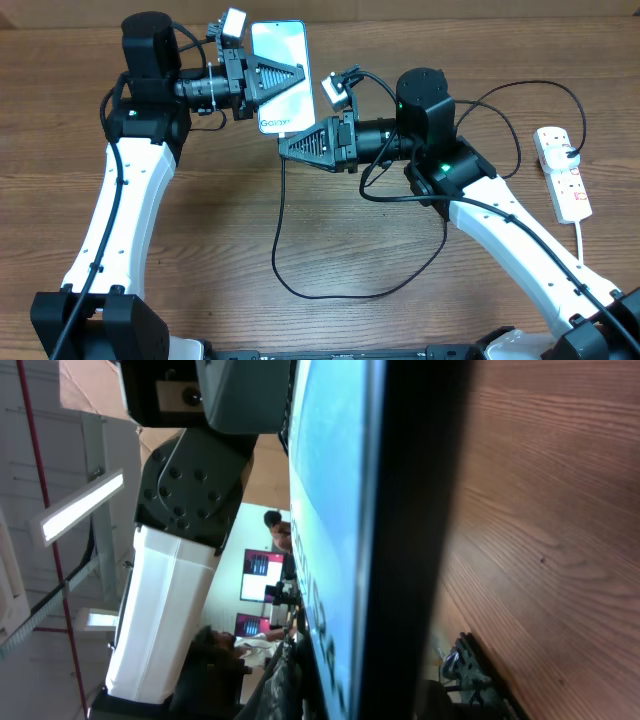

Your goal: Plug charger to phone and switch on socket

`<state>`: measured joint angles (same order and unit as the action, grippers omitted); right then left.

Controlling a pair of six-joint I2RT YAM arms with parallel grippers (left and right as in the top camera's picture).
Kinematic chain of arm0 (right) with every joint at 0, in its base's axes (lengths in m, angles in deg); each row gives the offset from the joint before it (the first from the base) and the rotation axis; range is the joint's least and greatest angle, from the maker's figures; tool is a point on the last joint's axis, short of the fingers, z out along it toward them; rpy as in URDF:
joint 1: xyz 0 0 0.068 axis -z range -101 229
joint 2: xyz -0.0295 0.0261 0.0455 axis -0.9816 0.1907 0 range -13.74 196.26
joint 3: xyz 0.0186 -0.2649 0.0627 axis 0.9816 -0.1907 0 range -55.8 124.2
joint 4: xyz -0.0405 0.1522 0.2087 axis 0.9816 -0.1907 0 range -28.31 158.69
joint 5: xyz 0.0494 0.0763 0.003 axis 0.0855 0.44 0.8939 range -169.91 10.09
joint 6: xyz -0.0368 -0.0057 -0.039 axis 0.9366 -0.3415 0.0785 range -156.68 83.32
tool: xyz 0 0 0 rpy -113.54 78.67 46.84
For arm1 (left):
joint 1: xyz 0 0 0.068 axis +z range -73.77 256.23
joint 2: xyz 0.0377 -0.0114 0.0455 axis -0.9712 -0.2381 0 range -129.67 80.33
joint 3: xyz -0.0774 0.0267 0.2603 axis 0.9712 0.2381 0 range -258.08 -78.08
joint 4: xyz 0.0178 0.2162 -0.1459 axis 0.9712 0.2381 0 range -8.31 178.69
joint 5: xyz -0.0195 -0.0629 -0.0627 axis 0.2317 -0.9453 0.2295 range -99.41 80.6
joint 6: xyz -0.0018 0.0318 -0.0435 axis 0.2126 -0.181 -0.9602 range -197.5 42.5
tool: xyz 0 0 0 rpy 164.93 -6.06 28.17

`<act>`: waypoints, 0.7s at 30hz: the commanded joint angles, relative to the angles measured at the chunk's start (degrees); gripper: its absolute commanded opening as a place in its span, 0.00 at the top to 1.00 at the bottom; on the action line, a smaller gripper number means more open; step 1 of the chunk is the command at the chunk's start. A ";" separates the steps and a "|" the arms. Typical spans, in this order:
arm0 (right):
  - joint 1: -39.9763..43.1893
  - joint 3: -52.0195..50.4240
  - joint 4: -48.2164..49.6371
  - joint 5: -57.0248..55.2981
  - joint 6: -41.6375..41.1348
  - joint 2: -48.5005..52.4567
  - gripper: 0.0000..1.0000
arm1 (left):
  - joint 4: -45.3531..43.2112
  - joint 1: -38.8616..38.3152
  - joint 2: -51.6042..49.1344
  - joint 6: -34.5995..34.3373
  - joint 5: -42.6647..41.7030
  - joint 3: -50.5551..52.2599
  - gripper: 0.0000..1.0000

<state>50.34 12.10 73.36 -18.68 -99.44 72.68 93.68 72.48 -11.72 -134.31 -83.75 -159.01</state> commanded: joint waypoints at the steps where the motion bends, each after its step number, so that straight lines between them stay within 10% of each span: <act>1: 0.94 1.49 0.83 -8.50 -0.07 -1.27 0.96 | -0.02 -2.29 0.57 1.55 -6.19 -0.76 0.96; 21: 1.09 1.51 0.66 1.64 4.31 -1.27 0.96 | -0.26 0.83 0.57 1.55 -6.03 -0.76 0.96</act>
<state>50.56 12.12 72.39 -17.31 -96.23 72.37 93.65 73.26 -11.72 -134.34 -86.79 -159.01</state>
